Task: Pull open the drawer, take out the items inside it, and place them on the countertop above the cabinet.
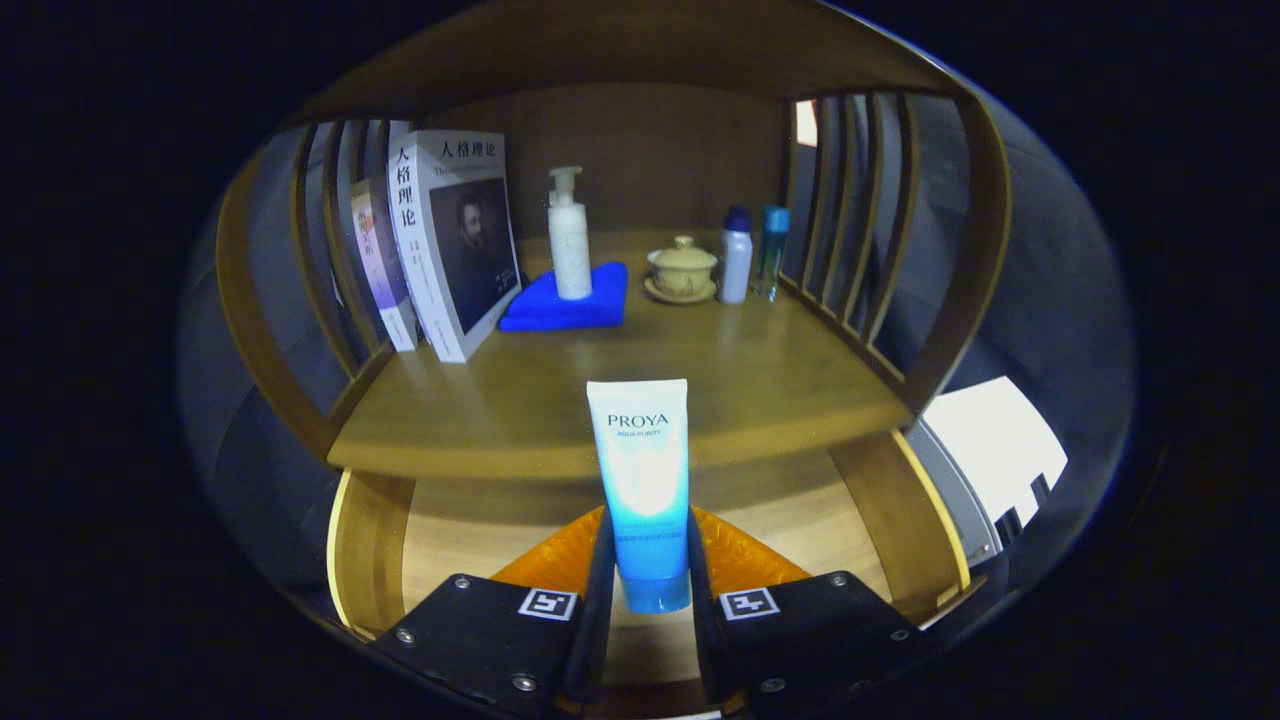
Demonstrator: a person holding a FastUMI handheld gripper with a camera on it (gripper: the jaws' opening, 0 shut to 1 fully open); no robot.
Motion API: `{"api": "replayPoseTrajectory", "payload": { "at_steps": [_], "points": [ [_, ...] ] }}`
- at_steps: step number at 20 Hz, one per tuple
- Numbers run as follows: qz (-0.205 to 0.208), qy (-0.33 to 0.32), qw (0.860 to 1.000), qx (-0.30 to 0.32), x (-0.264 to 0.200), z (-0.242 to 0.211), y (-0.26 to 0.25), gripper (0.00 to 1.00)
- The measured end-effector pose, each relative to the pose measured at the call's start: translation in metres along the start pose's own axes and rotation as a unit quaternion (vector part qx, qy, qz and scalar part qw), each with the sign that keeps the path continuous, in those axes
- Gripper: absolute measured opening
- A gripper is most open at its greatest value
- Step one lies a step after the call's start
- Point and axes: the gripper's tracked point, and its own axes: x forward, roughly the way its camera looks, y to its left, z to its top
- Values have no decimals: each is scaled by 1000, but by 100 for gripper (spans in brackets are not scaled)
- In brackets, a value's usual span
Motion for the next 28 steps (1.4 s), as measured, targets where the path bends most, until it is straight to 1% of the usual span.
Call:
{"api": "replayPoseTrajectory", "payload": {
  "at_steps": [2,6,9,12,13,16,20,21,23,24,25,27,28],
  "points": [
    [2,-18,1000,-1,17,19,5,38],
    [20,-39,999,-6,54,44,21,38],
    [16,-36,999,-24,79,49,19,38],
    [19,-26,999,-28,99,47,17,38],
    [18,-33,999,-28,90,52,15,38],
    [27,-44,998,-30,97,57,18,39],
    [41,-36,998,-21,111,52,20,44],
    [46,-32,998,-18,111,50,21,47],
    [55,-42,998,-7,109,53,23,49],
    [60,-55,997,0,105,60,24,51],
    [66,-70,995,8,101,65,28,64],
    [82,-97,992,25,78,76,32,89],
    [88,-113,989,32,64,82,33,93]
  ]
}}
